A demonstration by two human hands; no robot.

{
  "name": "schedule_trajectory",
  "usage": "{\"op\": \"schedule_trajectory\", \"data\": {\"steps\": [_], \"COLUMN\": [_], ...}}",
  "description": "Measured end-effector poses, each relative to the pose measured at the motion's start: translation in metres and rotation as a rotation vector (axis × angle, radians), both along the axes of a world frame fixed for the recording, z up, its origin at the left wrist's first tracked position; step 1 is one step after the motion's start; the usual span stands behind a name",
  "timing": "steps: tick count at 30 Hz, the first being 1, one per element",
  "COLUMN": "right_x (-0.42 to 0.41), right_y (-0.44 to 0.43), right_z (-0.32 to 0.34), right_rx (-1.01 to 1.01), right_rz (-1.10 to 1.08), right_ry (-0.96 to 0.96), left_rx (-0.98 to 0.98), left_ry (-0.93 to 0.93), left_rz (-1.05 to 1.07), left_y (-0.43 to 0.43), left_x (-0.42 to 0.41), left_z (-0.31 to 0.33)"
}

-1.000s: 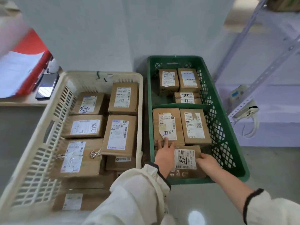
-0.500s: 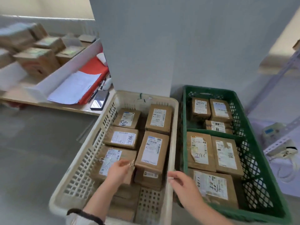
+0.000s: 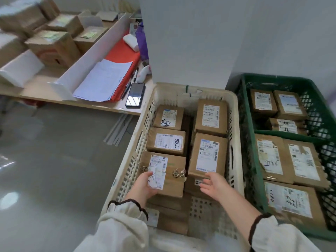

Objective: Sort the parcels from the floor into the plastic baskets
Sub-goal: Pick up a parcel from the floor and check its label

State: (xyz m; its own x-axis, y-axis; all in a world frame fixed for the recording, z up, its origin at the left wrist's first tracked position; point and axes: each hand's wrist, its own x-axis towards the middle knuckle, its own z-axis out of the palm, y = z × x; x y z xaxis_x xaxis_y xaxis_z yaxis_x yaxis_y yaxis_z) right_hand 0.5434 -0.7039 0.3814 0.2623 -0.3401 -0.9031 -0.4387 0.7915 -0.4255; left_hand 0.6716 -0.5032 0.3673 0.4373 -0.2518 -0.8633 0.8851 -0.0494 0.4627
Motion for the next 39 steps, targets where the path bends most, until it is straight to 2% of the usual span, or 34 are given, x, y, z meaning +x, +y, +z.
{"op": "schedule_trajectory", "data": {"steps": [4, 6, 9, 12, 15, 17, 27, 31, 35, 39], "right_x": [0.001, 0.002, 0.002, 0.000, -0.002, -0.005, -0.016, -0.018, -0.026, -0.042], "right_y": [-0.002, -0.004, -0.006, -0.007, -0.006, -0.006, 0.003, 0.003, 0.007, 0.020], "right_z": [-0.004, -0.006, -0.008, -0.010, -0.012, -0.015, -0.025, -0.020, -0.009, 0.009], "right_rx": [-0.040, -0.057, -0.065, -0.072, -0.056, -0.061, -0.044, -0.035, -0.037, -0.064], "right_rz": [-0.095, -0.133, -0.162, -0.166, -0.183, -0.172, -0.126, -0.076, -0.019, 0.093], "right_ry": [-0.012, -0.014, -0.015, -0.006, -0.022, -0.027, -0.049, -0.063, -0.073, -0.090], "left_rx": [0.041, 0.119, 0.058, 0.137, 0.130, 0.102, 0.147, 0.083, 0.083, 0.277], "left_ry": [0.157, 0.098, 0.078, 0.139, 0.184, 0.207, 0.206, 0.221, 0.161, -0.086], "left_rz": [0.148, 0.147, 0.364, 0.282, 0.182, 0.235, 0.147, 0.164, 0.116, -0.063], "left_y": [-0.015, -0.014, 0.000, 0.000, -0.012, -0.021, -0.021, -0.021, -0.012, -0.001], "left_x": [0.005, -0.001, -0.020, -0.024, -0.017, -0.014, -0.016, -0.019, -0.028, -0.044], "left_z": [0.008, 0.004, -0.012, -0.016, -0.018, -0.023, -0.040, -0.032, -0.016, 0.004]}}
